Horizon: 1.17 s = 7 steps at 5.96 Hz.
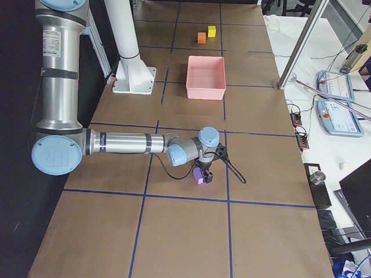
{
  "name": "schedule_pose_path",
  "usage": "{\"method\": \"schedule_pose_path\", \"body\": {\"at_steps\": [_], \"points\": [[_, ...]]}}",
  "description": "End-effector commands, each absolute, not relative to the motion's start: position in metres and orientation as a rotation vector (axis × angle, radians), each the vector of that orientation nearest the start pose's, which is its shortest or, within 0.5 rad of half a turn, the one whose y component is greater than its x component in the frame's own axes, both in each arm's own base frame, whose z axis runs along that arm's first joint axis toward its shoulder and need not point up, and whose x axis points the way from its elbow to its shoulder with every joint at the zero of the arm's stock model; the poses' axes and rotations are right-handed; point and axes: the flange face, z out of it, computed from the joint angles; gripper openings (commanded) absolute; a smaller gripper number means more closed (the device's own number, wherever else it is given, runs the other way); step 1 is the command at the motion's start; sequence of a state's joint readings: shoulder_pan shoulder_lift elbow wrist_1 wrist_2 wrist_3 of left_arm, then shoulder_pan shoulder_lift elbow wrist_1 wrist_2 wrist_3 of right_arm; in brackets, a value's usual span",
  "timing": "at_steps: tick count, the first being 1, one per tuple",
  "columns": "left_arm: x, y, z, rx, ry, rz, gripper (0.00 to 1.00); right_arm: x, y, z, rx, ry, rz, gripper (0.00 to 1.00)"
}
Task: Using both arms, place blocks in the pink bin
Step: 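Lower the right gripper onto the purple cube and grasp it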
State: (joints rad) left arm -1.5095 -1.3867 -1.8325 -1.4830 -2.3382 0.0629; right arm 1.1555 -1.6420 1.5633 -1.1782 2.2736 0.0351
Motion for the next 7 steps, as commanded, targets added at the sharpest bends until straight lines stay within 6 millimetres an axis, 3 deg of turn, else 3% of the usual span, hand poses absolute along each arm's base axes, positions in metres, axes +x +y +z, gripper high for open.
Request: {"method": "schedule_pose_path", "body": {"at_steps": [1, 2, 3, 4, 5, 6, 7], "points": [[-0.039, -0.415, 0.624, -0.011, 0.767, 0.113, 1.0, -0.146, -0.469, 0.665, 0.118, -0.752, -0.494, 1.0], [-0.039, -0.415, 0.625, -0.013, 0.767, 0.113, 1.0, -0.151, -0.477, 0.672, 0.108, -0.749, -0.493, 1.0], [-0.039, -0.415, 0.625, -0.013, 0.767, 0.113, 1.0, -0.159, -0.49, 0.661, 0.127, -0.744, -0.502, 0.71], [-0.039, -0.416, 0.623, -0.01, 0.767, 0.114, 1.0, -0.155, -0.484, 0.669, 0.116, -0.738, -0.497, 0.28], [-0.039, -0.416, 0.623, -0.01, 0.767, 0.114, 1.0, -0.152, -0.484, 0.654, 0.14, -0.759, -0.499, 0.03], [-0.039, -0.416, 0.623, -0.01, 0.767, 0.114, 1.0, -0.149, -0.484, 0.615, 0.179, -0.782, -0.507, 0.02], [-0.039, -0.417, 0.623, -0.008, 0.767, 0.117, 1.0, -0.143, -0.482, 0.552, 0.178, -0.796, -0.497, 0.02]]}}
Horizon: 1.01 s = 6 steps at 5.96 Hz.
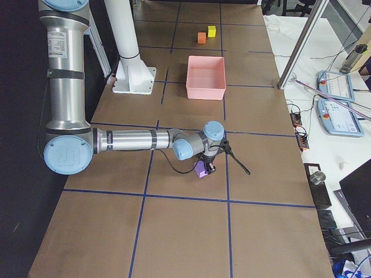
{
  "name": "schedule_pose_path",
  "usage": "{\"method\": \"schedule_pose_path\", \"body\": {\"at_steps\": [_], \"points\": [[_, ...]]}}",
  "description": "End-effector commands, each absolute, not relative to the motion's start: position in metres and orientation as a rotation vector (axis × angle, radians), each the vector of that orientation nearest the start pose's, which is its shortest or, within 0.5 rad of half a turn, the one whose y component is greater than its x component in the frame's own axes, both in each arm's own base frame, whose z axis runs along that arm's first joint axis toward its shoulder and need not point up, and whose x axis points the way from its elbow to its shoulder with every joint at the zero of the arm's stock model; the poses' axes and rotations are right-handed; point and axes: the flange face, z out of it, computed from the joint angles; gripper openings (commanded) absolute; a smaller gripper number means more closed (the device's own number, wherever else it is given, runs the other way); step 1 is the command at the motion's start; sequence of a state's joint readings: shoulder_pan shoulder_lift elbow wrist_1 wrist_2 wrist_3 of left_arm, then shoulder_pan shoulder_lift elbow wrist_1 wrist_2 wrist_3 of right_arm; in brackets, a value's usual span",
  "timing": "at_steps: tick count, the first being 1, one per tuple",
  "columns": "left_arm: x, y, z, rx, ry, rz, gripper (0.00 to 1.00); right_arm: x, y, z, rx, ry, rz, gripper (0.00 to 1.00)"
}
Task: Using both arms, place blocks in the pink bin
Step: 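Lower the right gripper onto the purple cube and grasp it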
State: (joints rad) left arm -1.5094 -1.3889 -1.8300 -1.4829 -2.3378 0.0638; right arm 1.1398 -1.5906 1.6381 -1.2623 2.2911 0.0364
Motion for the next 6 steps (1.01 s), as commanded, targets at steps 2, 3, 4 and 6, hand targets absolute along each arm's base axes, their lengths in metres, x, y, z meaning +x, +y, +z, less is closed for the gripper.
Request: {"method": "schedule_pose_path", "body": {"at_steps": [2, 3, 4, 6], "points": [[-0.036, -0.422, 0.624, 0.0, 0.774, 0.123, 1.0, -0.155, -0.479, 0.442, 0.162, -0.834, -0.367, 0.02], [-0.017, -0.428, 0.619, 0.047, 0.778, 0.188, 1.0, -0.2, -0.476, 0.393, 0.142, -0.883, -0.305, 0.02], [0.017, -0.433, 0.611, 0.091, 0.797, 0.283, 1.0, -0.253, -0.473, 0.334, 0.1, -0.944, -0.217, 0.02], [0.08, -0.452, 0.56, 0.099, 0.933, 0.195, 1.0, -0.363, -0.439, 0.234, 0.049, -0.999, -0.073, 0.03]]}}
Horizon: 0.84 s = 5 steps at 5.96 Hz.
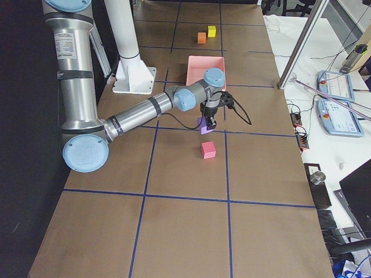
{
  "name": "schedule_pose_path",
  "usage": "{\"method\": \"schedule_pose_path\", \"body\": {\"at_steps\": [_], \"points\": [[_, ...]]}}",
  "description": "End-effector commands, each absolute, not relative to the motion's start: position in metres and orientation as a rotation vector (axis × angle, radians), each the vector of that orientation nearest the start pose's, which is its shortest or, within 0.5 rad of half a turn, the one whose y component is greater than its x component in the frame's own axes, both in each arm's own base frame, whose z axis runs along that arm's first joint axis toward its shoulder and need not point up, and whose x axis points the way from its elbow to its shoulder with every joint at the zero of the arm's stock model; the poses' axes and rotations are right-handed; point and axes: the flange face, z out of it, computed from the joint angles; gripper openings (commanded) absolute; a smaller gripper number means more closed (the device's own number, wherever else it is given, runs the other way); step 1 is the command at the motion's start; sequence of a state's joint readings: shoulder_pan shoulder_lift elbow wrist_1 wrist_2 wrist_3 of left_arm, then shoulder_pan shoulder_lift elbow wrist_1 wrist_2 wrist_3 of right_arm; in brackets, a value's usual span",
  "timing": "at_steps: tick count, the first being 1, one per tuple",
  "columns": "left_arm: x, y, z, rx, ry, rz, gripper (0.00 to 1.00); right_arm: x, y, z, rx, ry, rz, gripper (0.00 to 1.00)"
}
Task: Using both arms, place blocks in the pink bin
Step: 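Drop the purple cube into the bin while the left gripper reaches the orange cube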
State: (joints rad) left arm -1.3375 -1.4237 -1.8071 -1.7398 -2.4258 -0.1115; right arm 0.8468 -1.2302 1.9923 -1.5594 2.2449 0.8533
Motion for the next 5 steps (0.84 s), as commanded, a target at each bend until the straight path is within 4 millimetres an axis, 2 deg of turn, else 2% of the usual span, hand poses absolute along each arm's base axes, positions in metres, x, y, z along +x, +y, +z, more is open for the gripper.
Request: {"method": "schedule_pose_path", "body": {"at_steps": [1, 2, 3, 4, 5], "points": [[0.129, -0.447, 0.549, 0.037, 0.959, 0.133, 1.0, -0.401, -0.424, 0.207, 0.053, -1.0, -0.013, 0.03], [0.173, -0.436, 0.538, 0.033, 0.971, 0.114, 1.0, -0.43, -0.424, 0.185, 0.041, -1.006, 0.038, 0.03], [0.2, -0.435, 0.53, 0.019, 0.95, 0.061, 1.0, -0.46, -0.428, 0.173, 0.048, -0.986, 0.083, 0.04], [0.217, -0.45, 0.523, 0.003, 0.957, 0.032, 1.0, -0.482, -0.426, 0.174, 0.05, -0.964, 0.099, 0.05], [0.233, -0.448, 0.527, -0.027, 0.941, 0.008, 1.0, -0.496, -0.426, 0.182, 0.054, -0.939, 0.101, 0.12]]}}
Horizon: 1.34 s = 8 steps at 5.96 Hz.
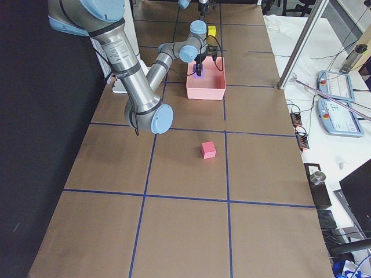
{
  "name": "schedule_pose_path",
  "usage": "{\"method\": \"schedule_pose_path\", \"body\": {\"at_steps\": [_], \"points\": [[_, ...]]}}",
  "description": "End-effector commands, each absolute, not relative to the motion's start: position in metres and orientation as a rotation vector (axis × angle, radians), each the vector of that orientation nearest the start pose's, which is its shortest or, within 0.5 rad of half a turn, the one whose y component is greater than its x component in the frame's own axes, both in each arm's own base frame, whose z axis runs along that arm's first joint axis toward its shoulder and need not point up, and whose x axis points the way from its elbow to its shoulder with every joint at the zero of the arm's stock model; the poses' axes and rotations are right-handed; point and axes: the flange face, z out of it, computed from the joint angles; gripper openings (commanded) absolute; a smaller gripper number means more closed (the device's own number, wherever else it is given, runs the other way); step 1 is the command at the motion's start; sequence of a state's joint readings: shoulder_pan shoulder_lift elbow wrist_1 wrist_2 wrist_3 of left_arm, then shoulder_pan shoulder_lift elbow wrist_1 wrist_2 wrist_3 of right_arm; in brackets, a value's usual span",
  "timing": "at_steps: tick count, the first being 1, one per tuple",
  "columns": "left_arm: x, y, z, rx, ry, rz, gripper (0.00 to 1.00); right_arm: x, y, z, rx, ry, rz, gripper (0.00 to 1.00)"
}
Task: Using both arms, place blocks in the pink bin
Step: 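Drop the purple cube into the bin while the left gripper reaches the orange cube, then carry the orange cube toward the bin with the left gripper while the right withdraws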
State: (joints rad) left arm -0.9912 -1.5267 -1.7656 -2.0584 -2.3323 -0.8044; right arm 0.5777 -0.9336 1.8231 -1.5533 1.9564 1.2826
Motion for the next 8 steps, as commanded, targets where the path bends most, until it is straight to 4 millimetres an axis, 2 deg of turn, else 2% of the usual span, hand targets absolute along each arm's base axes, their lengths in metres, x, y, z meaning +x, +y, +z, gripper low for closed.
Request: {"method": "schedule_pose_path", "body": {"at_steps": [1, 2, 3, 4, 5, 6, 7, 8], "points": [[0.244, -0.444, 0.529, -0.044, 0.93, 0.001, 1.0, -0.508, -0.434, 0.192, 0.054, -0.911, 0.11, 0.64], [0.256, -0.446, 0.534, -0.038, 0.908, 0.005, 1.0, -0.514, -0.438, 0.195, 0.062, -0.919, 0.112, 1.0], [0.27, -0.449, 0.533, -0.031, 0.887, -0.008, 1.0, -0.512, -0.438, 0.198, 0.062, -0.916, 0.114, 1.0], [0.289, -0.445, 0.539, -0.033, 0.858, -0.005, 1.0, -0.488, -0.448, 0.211, 0.073, -0.91, 0.134, 1.0], [0.304, -0.448, 0.54, -0.004, 0.829, -0.001, 1.0, -0.455, -0.457, 0.225, 0.078, -0.908, 0.161, 1.0], [0.307, -0.451, 0.54, 0.001, 0.825, 0.0, 0.42, -0.411, -0.457, 0.251, 0.079, -0.894, 0.204, 1.0], [0.307, -0.451, 0.529, 0.012, 0.84, 0.004, 0.04, -0.354, -0.46, 0.298, 0.081, -0.857, 0.222, 1.0], [0.31, -0.454, 0.484, 0.054, 0.903, 0.005, 0.0, -0.303, -0.48, 0.334, 0.136, -0.805, 0.155, 1.0]]}}
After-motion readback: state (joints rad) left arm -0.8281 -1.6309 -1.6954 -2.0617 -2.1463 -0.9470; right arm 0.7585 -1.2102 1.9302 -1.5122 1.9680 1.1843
